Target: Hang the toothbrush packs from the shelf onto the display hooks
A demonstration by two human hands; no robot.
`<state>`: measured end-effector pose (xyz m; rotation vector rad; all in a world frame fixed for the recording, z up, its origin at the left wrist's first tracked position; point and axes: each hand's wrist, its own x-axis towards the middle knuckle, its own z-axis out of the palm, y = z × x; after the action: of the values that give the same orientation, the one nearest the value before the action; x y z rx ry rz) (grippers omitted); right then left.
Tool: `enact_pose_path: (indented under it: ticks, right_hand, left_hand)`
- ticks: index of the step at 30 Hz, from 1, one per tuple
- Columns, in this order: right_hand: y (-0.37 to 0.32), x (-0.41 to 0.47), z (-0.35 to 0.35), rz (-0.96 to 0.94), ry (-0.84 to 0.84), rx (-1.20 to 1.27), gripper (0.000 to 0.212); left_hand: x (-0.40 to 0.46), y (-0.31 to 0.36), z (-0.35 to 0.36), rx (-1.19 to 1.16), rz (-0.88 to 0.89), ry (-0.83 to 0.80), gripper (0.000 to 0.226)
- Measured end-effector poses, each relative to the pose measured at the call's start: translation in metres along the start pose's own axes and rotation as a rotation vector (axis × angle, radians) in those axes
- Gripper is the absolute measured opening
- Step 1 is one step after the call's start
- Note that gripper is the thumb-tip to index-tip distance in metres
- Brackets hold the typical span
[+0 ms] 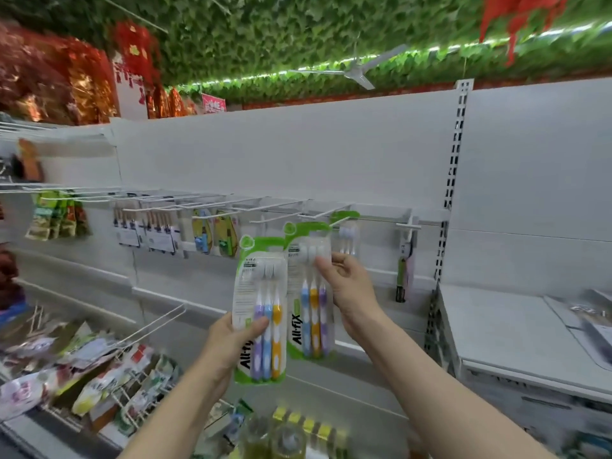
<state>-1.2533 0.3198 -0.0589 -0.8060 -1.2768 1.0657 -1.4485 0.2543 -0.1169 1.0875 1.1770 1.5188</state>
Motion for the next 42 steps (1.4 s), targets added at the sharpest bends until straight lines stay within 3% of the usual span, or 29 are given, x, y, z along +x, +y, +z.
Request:
enact_pose_path:
  ticks: [7, 12, 20, 24, 26, 31, 38, 42]
  right_hand:
    - [0.016, 0.017, 0.011, -0.047, 0.132, 0.022, 0.033]
    - [0.024, 0.032, 0.026, -0.049, 0.219, 0.044, 0.022]
    - [0.037, 0.074, 0.020, -0.039, 0.419, -0.021, 0.006]
    - [0.044, 0.094, 0.013, -0.009, 0.433, -0.099, 0.050]
    - [0.049, 0.103, 0.007, -0.013, 0.430, -0.100, 0.059]
    - [0.045, 0.107, -0.001, 0.016, 0.444, -0.103, 0.032]
    - [0.042, 0.106, -0.003, 0.084, 0.436, -0.216, 0.036]
    - [0.040, 0.103, -0.012, 0.020, 0.556, -0.269, 0.038]
  left_hand:
    - [0.055, -0.018, -0.020, -0.059, -0.026, -0.142, 0.041]
    - [0.091, -0.026, -0.038, -0.045, -0.062, -0.244, 0.046]
    - [0.133, -0.036, -0.048, -0.026, -0.124, -0.369, 0.029]
    - [0.143, -0.033, -0.043, -0.036, -0.125, -0.420, 0.027]
    - [0.146, -0.032, -0.041, -0.051, -0.127, -0.441, 0.030]
    - [0.147, -0.030, -0.035, -0.051, -0.123, -0.485, 0.035]
    - [0.148, -0.026, -0.026, -0.052, -0.063, -0.516, 0.033]
    - [0.147, -0.022, -0.016, -0.055, -0.035, -0.508, 0.034]
